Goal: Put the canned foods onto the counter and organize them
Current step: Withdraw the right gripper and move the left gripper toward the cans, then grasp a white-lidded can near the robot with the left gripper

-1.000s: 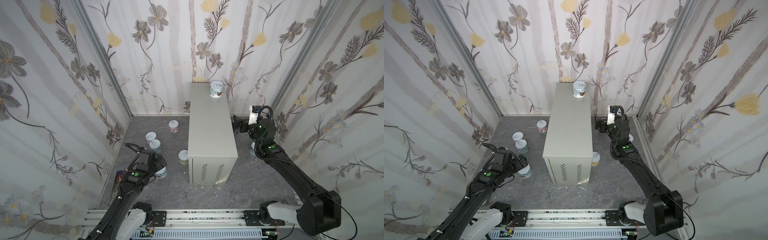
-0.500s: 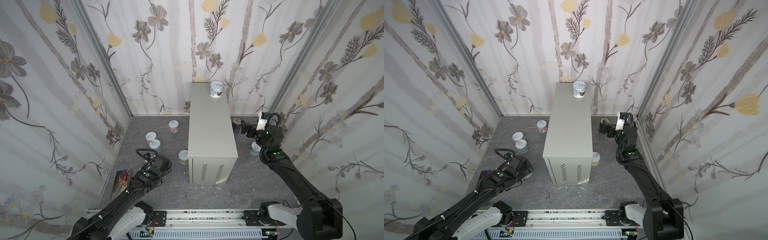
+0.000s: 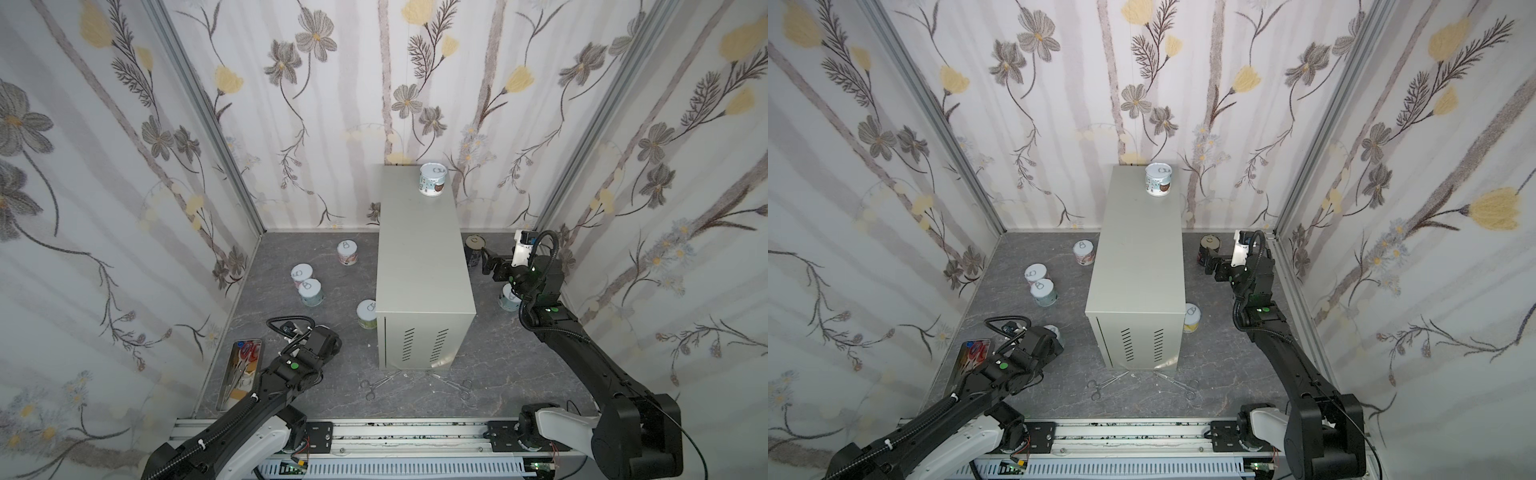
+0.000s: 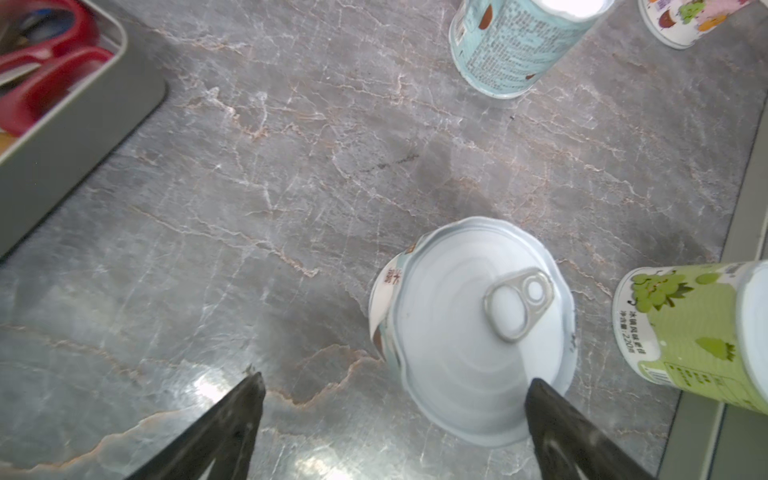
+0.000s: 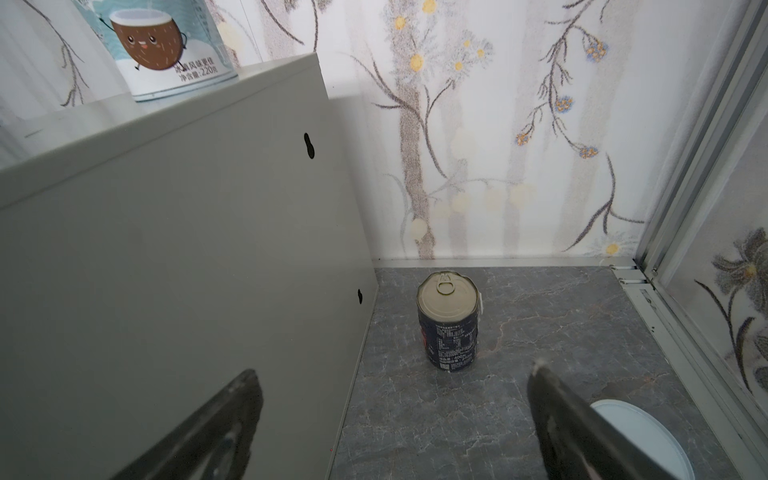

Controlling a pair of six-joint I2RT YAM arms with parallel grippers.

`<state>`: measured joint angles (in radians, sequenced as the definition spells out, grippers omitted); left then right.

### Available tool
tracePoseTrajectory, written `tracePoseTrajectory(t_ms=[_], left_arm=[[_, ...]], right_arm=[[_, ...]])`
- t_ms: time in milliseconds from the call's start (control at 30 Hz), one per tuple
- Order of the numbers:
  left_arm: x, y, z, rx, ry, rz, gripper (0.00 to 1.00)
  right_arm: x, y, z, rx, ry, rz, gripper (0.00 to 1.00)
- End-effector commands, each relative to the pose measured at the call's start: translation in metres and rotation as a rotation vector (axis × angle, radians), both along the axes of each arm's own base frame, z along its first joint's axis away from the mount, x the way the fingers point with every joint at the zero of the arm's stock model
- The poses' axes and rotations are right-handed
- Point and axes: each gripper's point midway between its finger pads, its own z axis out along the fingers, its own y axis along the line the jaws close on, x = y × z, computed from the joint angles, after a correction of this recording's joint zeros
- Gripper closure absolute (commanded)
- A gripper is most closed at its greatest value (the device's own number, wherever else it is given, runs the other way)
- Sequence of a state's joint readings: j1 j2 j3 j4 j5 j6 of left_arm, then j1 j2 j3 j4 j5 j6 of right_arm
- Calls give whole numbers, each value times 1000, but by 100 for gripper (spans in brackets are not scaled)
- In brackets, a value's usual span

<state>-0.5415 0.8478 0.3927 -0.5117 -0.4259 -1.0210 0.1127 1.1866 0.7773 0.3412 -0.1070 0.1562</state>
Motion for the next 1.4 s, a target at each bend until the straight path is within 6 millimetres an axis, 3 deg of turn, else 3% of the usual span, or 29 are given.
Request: tracePoseTrajectory(t_ms=[0, 167, 200, 267, 633, 1133, 1367], left_arm=[[4, -7, -5, 3, -8, -50, 3], [7, -6, -13, 38, -13, -76, 4], [7, -5, -14, 48, -7, -79, 5], [9, -6, -15, 70, 2, -95, 5], [22, -20, -9, 84, 3, -175, 5], [12, -8, 0, 59, -28, -100, 5], [18, -15, 6, 55, -56, -152, 5]], right_arm=[[2, 1, 9, 16, -50, 6, 0], [3, -3, 5, 13, -41, 0, 0], [2, -4, -8, 12, -15, -1, 0], [2, -5, -15, 11, -2, -3, 0], [2, -9, -34, 9, 32, -16, 0], [6, -9, -39, 7, 38, -6, 0], [5, -9, -43, 7, 45, -6, 0]])
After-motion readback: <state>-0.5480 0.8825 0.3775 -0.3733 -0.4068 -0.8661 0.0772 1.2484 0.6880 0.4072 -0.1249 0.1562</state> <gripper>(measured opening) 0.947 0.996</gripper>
